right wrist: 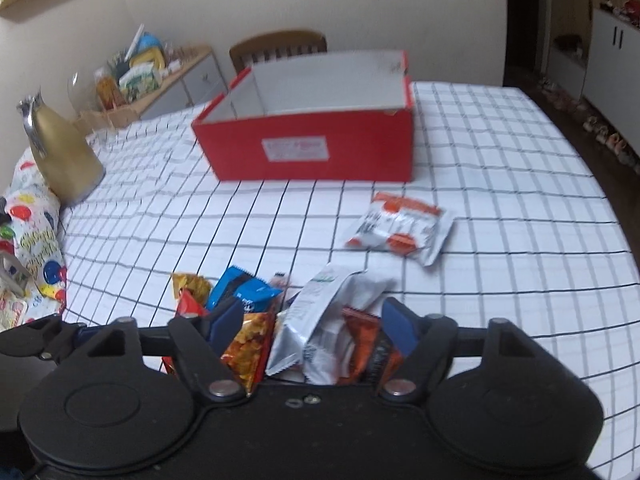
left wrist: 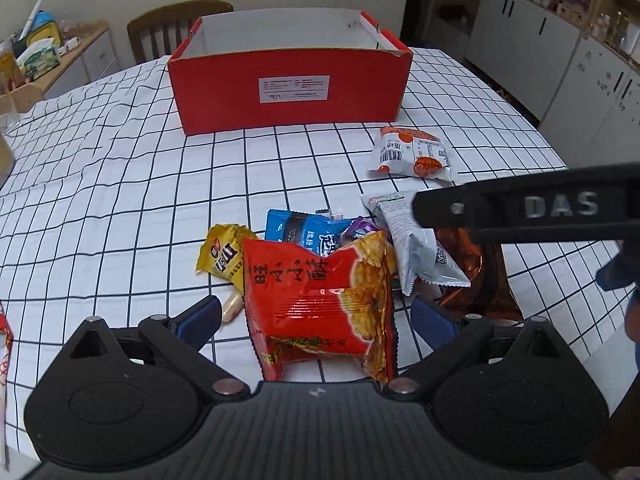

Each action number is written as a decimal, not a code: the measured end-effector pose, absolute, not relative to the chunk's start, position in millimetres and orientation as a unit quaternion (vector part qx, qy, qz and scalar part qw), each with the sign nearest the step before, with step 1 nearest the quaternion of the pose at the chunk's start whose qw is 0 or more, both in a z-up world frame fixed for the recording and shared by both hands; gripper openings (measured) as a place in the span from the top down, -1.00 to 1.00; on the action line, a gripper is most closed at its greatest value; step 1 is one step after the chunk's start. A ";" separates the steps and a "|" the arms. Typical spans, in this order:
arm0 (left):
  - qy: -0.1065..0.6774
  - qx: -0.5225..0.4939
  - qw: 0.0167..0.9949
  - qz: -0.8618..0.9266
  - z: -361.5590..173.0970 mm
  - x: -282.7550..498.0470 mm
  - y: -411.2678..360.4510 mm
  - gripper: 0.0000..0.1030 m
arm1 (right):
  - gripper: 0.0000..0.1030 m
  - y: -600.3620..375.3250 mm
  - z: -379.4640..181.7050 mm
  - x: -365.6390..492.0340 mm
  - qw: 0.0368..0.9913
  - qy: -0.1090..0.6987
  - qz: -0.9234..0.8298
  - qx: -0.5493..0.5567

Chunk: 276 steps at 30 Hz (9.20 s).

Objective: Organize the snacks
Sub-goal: 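Grasp the red cracker bag with the left tool while the right tool grasps the white-green packet, then carry both held packets up and over the red box, then open both tools to drop the packets into the red box, then move both tools back down to the remaining snack pile, then grasp the brown-orange wrapper with the right tool while the left tool grasps the clear candy packet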

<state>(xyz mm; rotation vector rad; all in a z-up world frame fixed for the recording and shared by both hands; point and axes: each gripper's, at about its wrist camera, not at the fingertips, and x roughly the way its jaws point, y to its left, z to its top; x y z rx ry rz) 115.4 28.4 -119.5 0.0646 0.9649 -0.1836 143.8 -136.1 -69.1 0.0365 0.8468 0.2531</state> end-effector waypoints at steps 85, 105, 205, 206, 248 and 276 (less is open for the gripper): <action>0.386 -0.027 0.918 -0.083 -0.1 229.7 61.4 -0.30 | 0.39 -119.7 33.7 218.0 0.929 0.348 0.122 0.005; 0.377 -0.014 0.924 -0.066 3.7 324.2 78.2 -0.30 | 0.39 -95.6 32.7 294.6 0.933 0.339 0.119 -0.033; 0.351 0.045 0.933 -0.069 20.8 239.8 43.3 -0.59 | -0.86 -149.7 53.5 205.5 0.947 0.280 0.154 -0.032; 0.347 0.042 0.934 -0.069 21.6 234.5 43.7 -0.68 | -0.91 -150.3 53.4 200.9 0.947 0.278 0.155 -0.033; 0.419 0.072 0.896 -0.128 -128.5 130.9 18.4 -0.70 | -0.98 -180.4 -85.4 131.0 0.913 0.405 0.054 -0.002; 0.396 0.213 0.845 -0.290 -159.7 144.7 -17.7 -0.70 | -0.47 -176.0 -126.2 164.7 0.853 0.514 0.005 0.089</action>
